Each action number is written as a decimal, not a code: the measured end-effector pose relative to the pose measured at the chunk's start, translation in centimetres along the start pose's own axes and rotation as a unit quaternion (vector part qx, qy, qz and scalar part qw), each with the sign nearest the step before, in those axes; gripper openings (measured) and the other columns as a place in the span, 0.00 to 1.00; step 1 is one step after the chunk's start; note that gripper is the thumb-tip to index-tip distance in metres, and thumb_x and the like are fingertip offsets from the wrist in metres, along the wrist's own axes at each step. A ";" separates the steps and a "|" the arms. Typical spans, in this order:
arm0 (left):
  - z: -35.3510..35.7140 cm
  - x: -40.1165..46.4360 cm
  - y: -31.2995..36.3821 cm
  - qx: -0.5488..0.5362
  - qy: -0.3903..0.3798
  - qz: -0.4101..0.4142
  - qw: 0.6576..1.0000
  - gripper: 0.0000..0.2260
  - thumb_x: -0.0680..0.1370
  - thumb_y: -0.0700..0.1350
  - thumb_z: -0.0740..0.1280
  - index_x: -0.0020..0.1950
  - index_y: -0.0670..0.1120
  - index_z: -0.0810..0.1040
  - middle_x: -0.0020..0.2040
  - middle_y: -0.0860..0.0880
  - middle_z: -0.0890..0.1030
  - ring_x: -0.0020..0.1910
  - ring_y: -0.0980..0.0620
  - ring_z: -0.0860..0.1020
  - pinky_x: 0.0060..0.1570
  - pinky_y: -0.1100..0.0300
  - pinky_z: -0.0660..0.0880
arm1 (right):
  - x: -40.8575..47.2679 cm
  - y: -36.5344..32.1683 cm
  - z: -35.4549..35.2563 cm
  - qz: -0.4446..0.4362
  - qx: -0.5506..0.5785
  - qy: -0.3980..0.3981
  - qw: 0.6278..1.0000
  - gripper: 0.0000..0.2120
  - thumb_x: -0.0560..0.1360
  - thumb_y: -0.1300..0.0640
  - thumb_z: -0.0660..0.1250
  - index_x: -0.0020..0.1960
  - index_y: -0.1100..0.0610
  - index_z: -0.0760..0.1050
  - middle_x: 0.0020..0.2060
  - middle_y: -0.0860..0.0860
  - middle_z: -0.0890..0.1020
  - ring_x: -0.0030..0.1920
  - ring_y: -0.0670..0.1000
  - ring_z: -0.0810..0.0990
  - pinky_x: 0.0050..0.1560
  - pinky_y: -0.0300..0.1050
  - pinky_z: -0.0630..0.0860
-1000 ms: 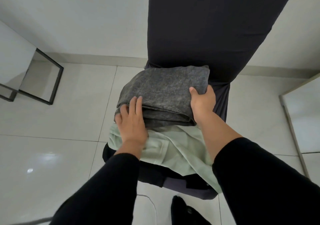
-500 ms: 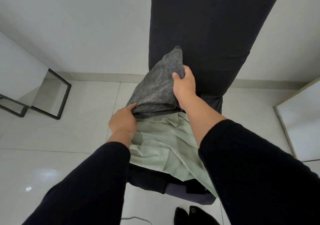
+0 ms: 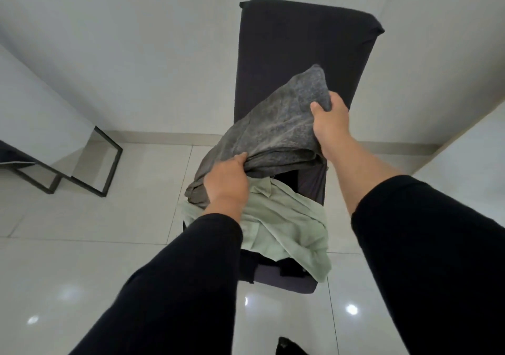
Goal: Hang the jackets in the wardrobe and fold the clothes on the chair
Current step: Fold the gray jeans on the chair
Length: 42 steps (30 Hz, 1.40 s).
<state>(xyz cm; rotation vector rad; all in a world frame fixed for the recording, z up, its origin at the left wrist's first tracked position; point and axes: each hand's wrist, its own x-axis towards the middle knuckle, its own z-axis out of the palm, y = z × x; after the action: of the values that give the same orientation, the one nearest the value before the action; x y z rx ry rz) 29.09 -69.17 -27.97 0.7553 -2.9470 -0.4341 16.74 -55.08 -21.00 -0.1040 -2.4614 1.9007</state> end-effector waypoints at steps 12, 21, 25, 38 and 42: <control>10.9 -8.1 8.3 -0.055 -0.277 0.052 0.958 0.30 0.77 0.37 0.58 0.76 0.59 0.58 0.67 0.48 0.73 0.63 0.44 0.74 0.57 0.51 0.74 | -1.8 11.8 -12.0 0.113 -0.142 0.012 0.983 0.11 0.81 0.56 0.58 0.61 0.56 0.69 0.56 0.56 0.76 0.52 0.57 0.75 0.54 0.50 0.72; 10.6 -7.6 8.3 -0.238 -0.161 0.040 0.957 0.35 0.71 0.54 0.70 0.73 0.59 0.55 0.62 0.50 0.76 0.57 0.46 0.77 0.53 0.48 0.76 | -2.5 10.8 -4.9 0.159 -0.126 -0.141 0.969 0.21 0.75 0.55 0.64 0.65 0.52 0.63 0.56 0.51 0.73 0.56 0.56 0.75 0.58 0.56 0.76; 9.4 -4.9 4.8 -0.312 -0.051 -0.057 0.947 0.21 0.73 0.44 0.66 0.64 0.54 0.68 0.50 0.47 0.81 0.48 0.44 0.80 0.45 0.50 0.78 | -2.8 9.9 0.2 0.166 -0.043 -0.206 0.963 0.12 0.79 0.49 0.60 0.60 0.51 0.68 0.53 0.51 0.75 0.44 0.52 0.78 0.45 0.50 0.79; 14.8 3.7 -9.3 -0.291 -0.066 -0.307 0.904 0.18 0.79 0.52 0.62 0.65 0.44 0.66 0.61 0.44 0.76 0.59 0.42 0.75 0.55 0.52 0.70 | -5.3 23.8 12.5 0.060 -0.535 -0.292 0.791 0.33 0.73 0.28 0.36 0.71 0.37 0.26 0.71 0.51 0.24 0.69 0.62 0.22 0.65 0.72 0.30; 17.8 5.0 -11.4 -0.216 -0.091 -0.342 0.910 0.27 0.76 0.58 0.65 0.67 0.43 0.65 0.66 0.41 0.70 0.64 0.39 0.69 0.64 0.47 0.66 | -5.1 26.1 14.0 0.057 -0.560 -0.283 0.776 0.33 0.72 0.27 0.34 0.69 0.37 0.22 0.69 0.52 0.21 0.67 0.63 0.20 0.65 0.74 0.31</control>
<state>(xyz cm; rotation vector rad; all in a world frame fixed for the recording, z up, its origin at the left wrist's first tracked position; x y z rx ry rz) 27.58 -76.57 -48.30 1.7262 -2.4716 -1.2011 21.79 -62.40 -49.73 0.3548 -3.6588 0.1575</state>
